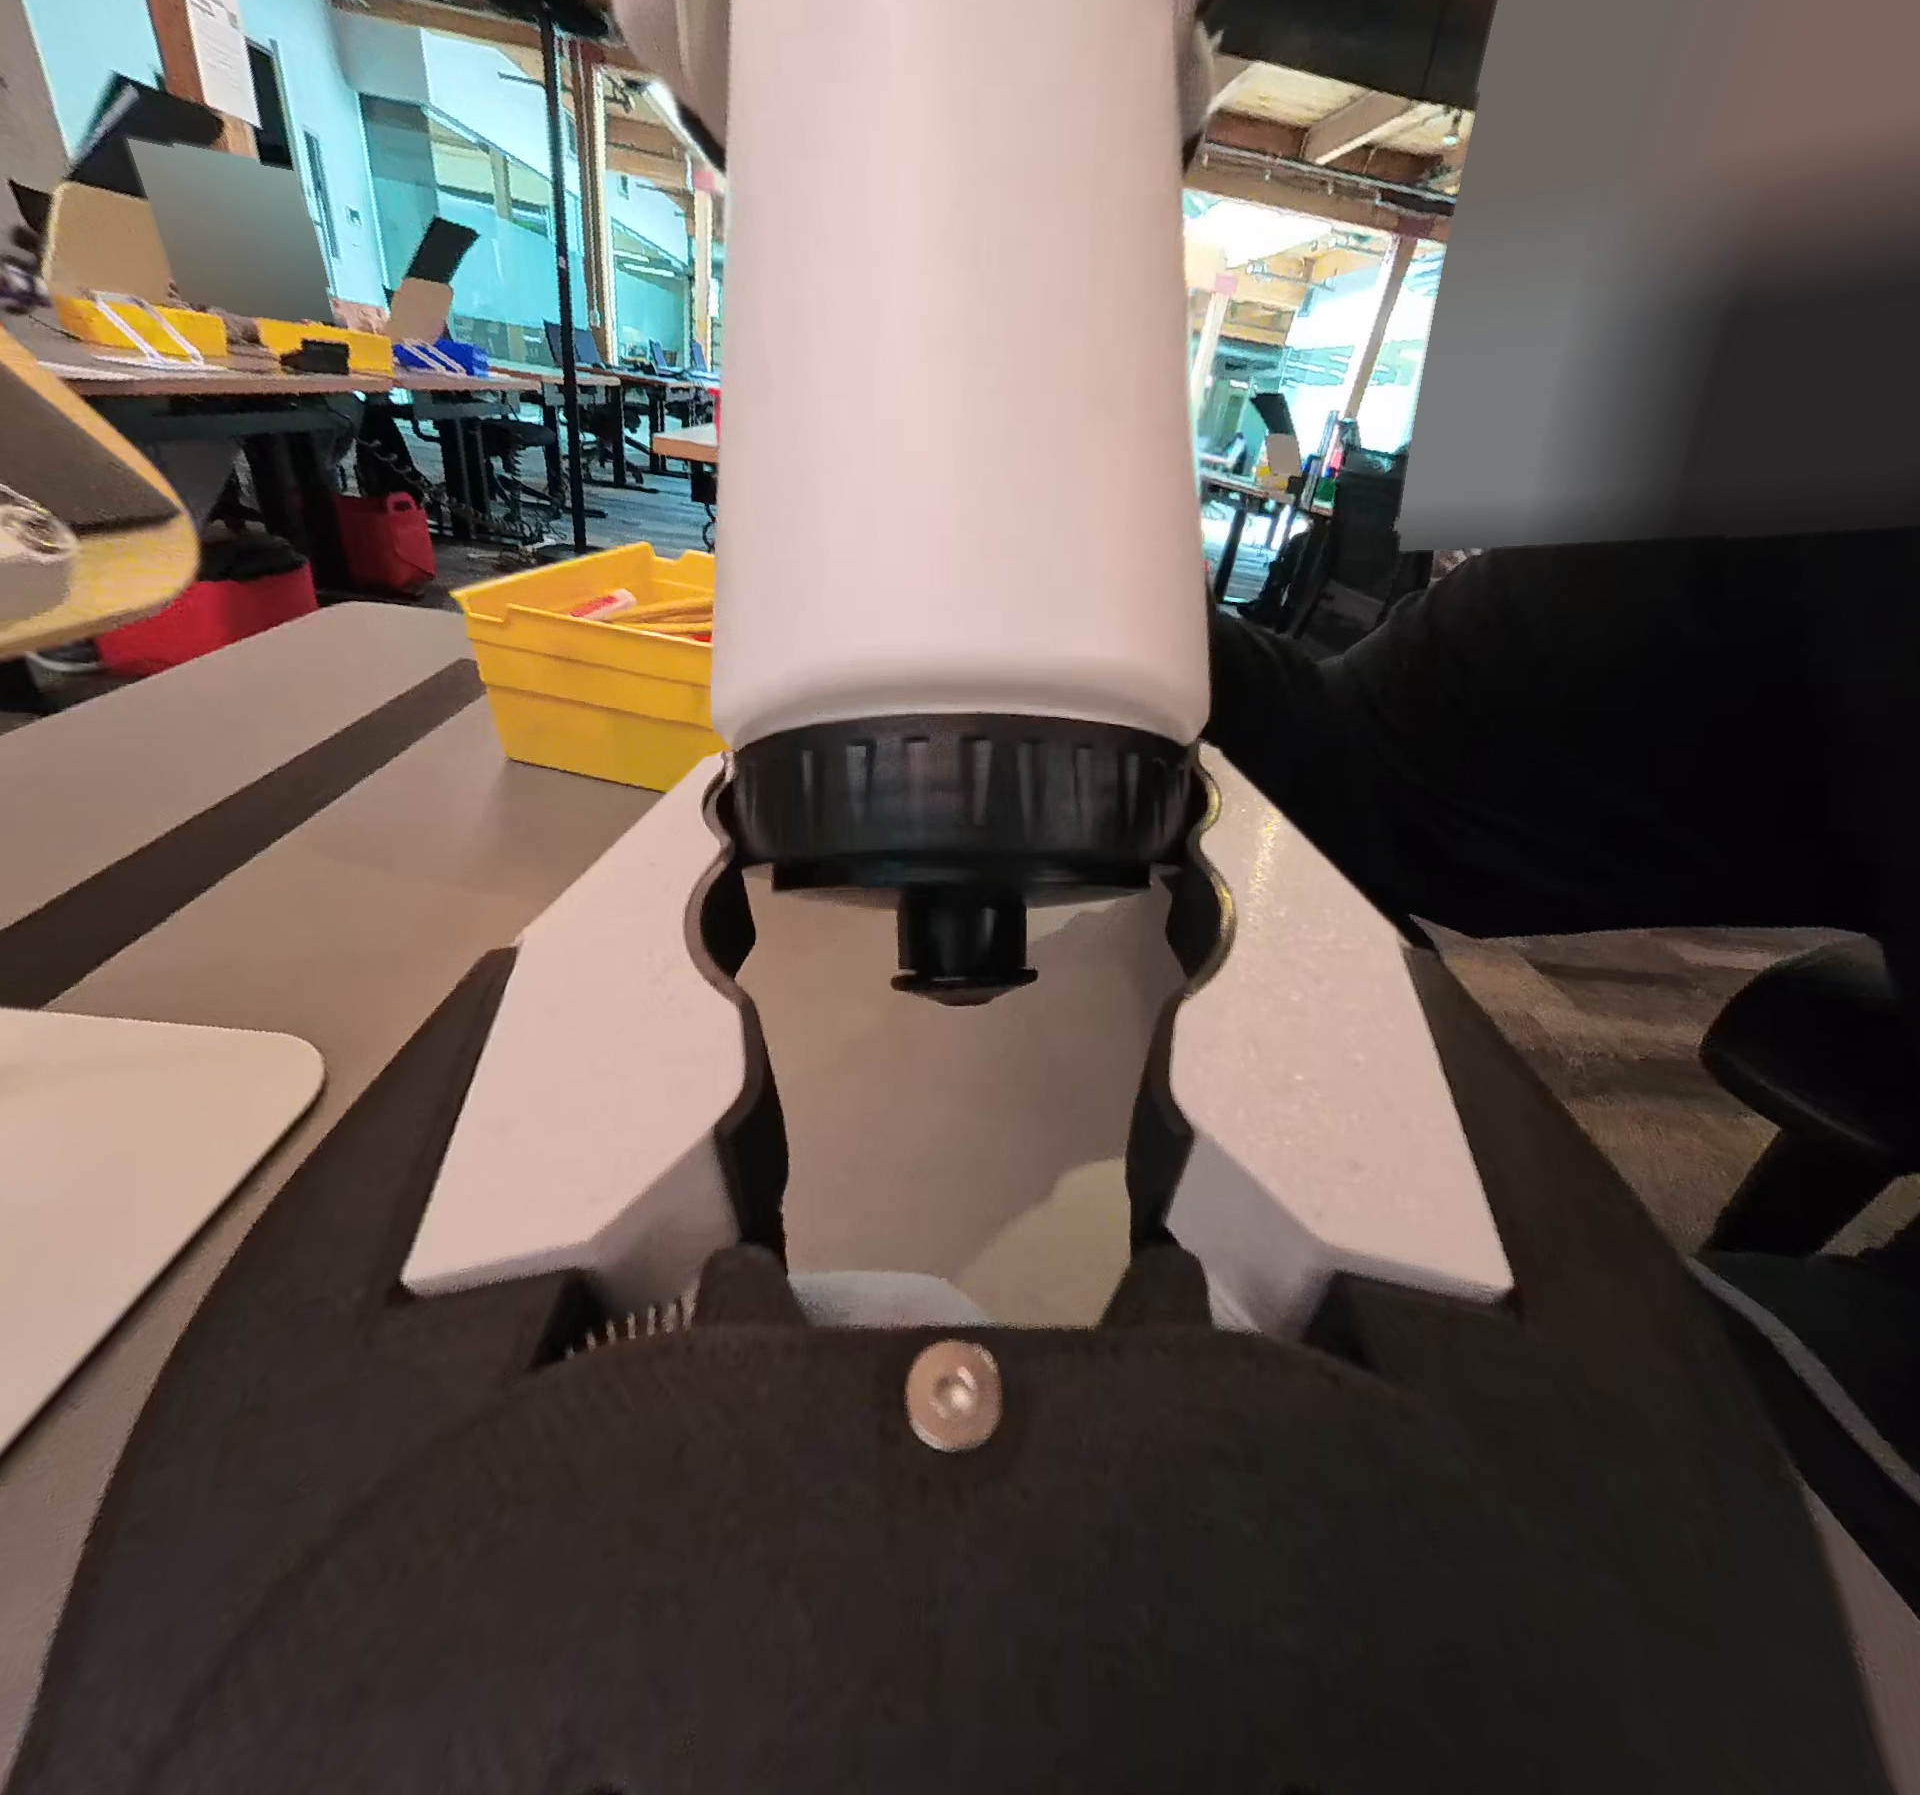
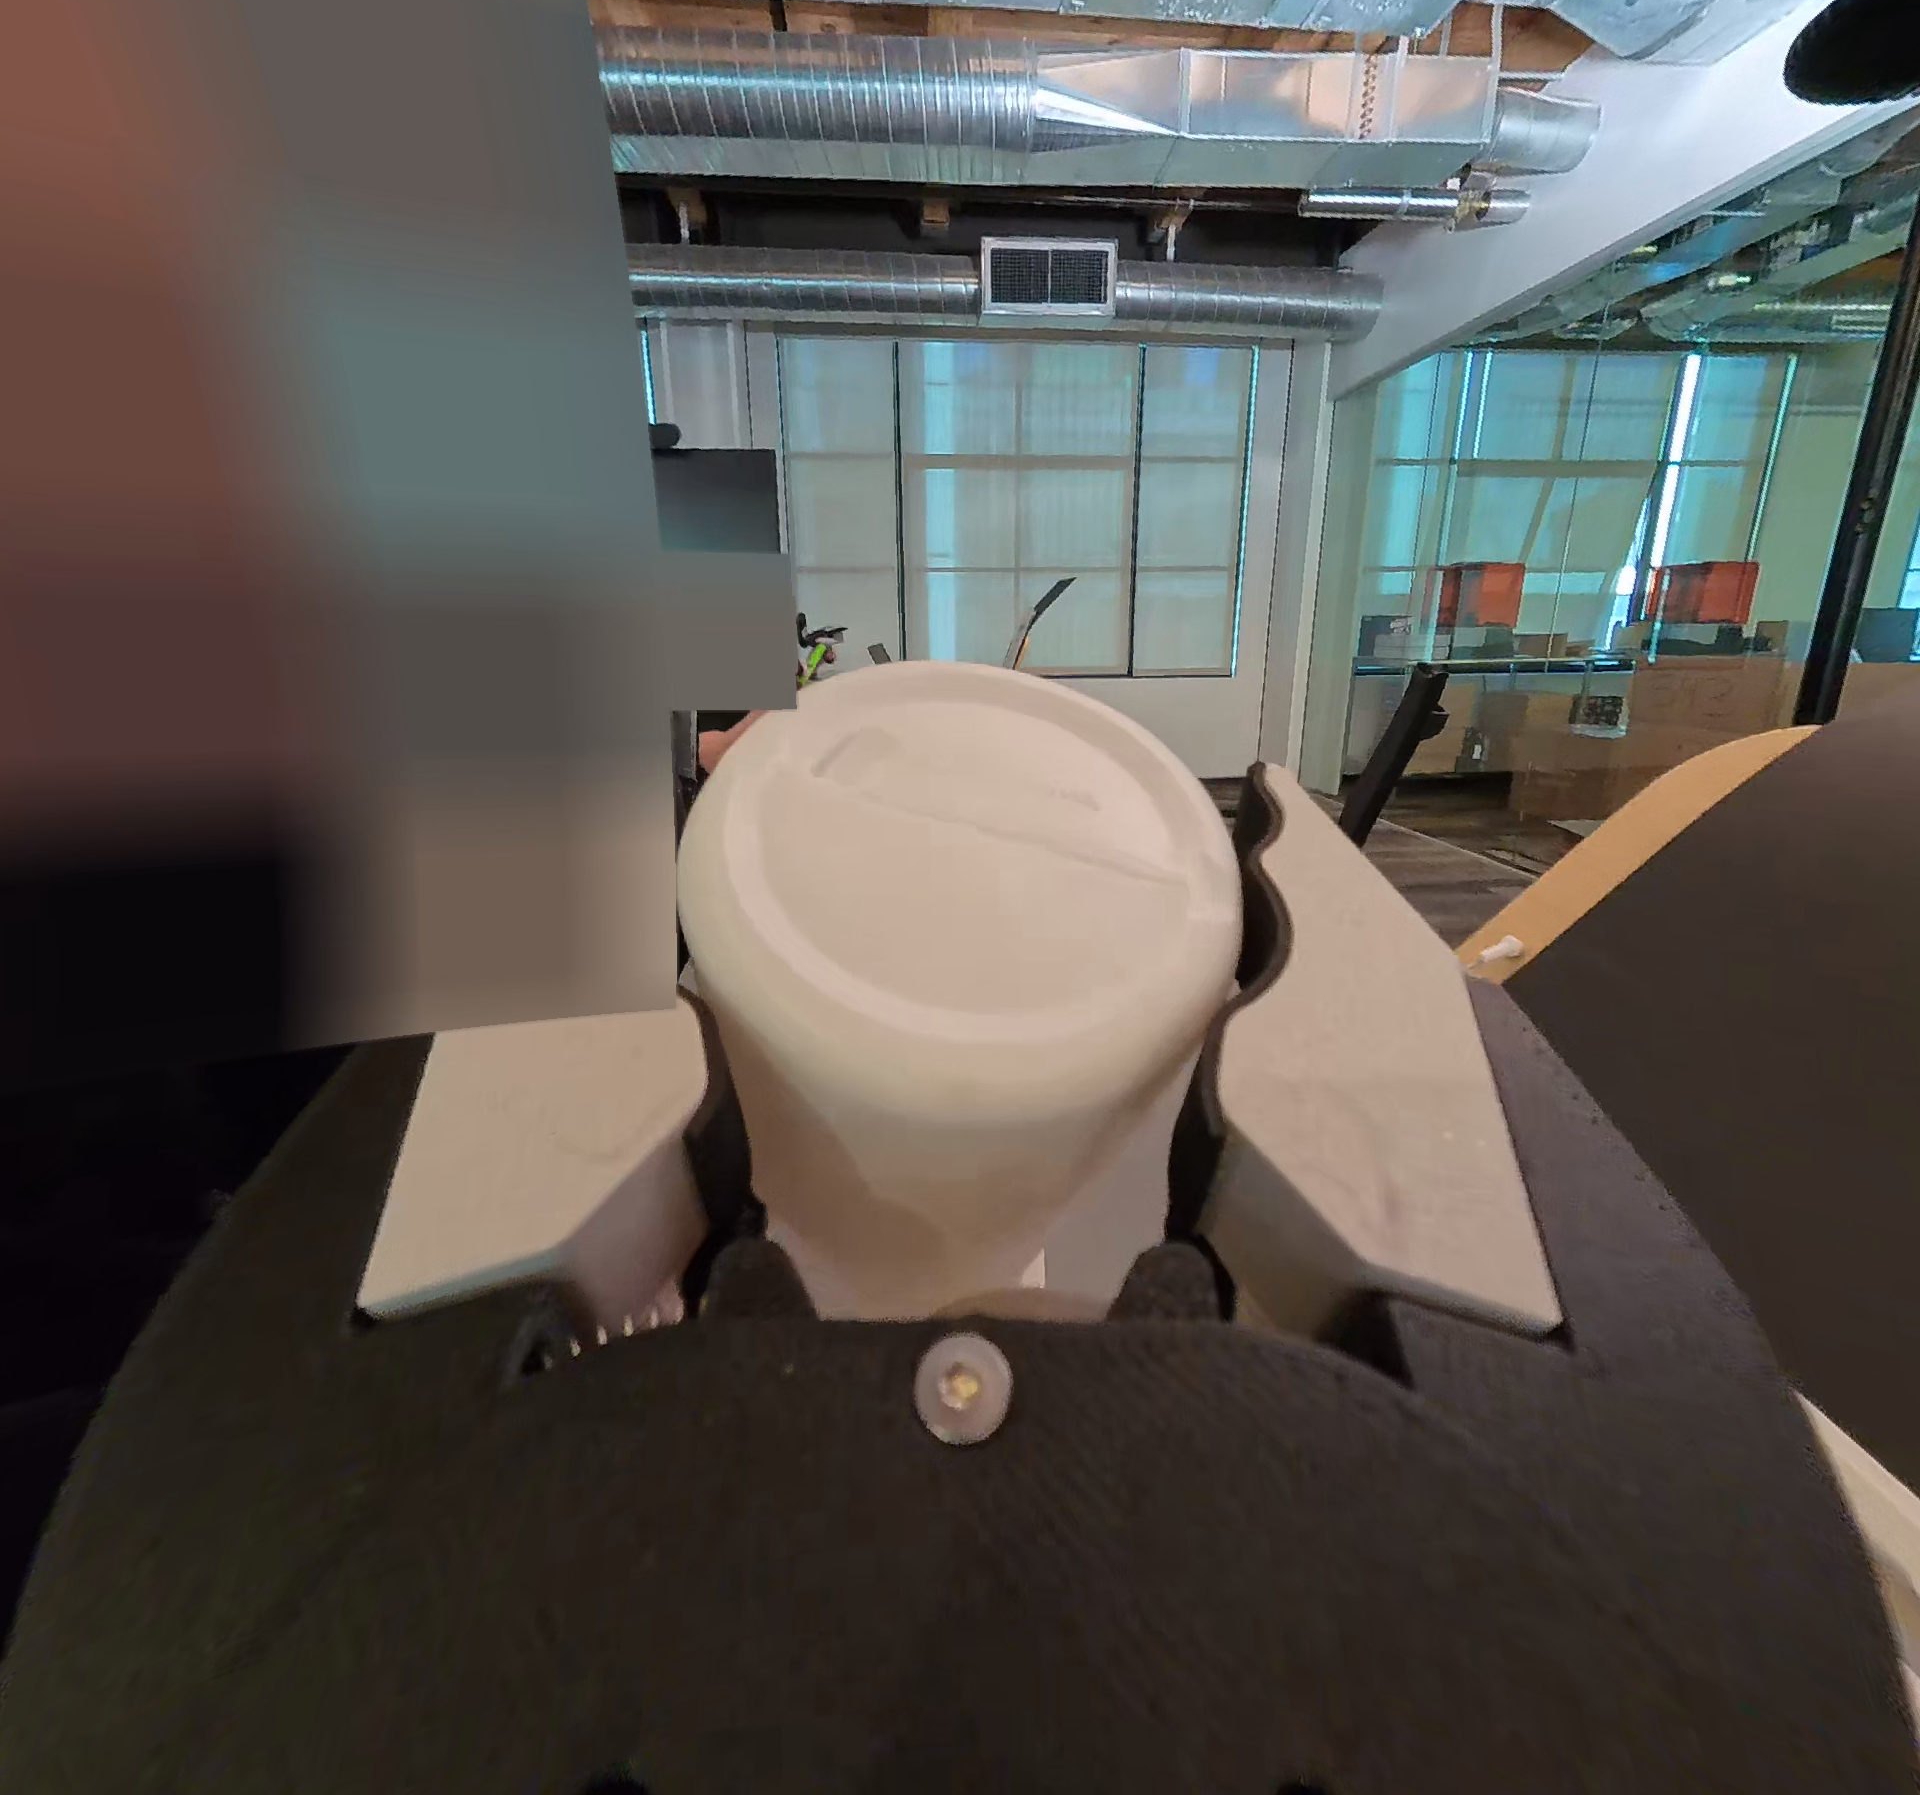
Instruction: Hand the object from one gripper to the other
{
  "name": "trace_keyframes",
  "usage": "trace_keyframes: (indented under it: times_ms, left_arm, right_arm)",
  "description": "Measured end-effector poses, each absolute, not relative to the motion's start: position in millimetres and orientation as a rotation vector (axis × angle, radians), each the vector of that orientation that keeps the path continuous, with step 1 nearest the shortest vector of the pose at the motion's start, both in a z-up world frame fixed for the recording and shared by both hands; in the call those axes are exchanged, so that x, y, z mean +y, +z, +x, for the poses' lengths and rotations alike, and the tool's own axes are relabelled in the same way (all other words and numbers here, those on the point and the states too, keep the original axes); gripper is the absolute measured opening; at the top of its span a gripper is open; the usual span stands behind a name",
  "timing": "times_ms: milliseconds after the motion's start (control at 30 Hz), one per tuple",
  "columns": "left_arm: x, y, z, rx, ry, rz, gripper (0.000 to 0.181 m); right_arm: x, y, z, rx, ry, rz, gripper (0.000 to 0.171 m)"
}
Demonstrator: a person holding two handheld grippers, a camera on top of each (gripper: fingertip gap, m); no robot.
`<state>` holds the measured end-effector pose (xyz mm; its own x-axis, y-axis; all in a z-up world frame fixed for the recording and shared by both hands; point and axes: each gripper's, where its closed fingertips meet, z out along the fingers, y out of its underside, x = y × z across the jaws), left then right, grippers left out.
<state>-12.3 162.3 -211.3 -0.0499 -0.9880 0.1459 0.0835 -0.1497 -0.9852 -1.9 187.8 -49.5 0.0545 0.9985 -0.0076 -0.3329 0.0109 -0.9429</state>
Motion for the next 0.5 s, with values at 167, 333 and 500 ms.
trace_keyframes:
  times_ms: [167,333,500]
  left_arm:
    - [170,-206,-25,1.097,-1.345,-1.235,0.079]
    - [176,-205,-33,1.116,-1.281,-1.254,0.079]
    - [185,-195,-48,1.055,-1.3,-1.24,0.079]
  right_arm:
    - [193,-60,0,-0.971,1.279,-1.01,0.103]
    - [196,-73,5,-1.033,1.23,-1.016,0.101]
    - [201,-73,15,-1.032,1.207,-1.022,0.094]
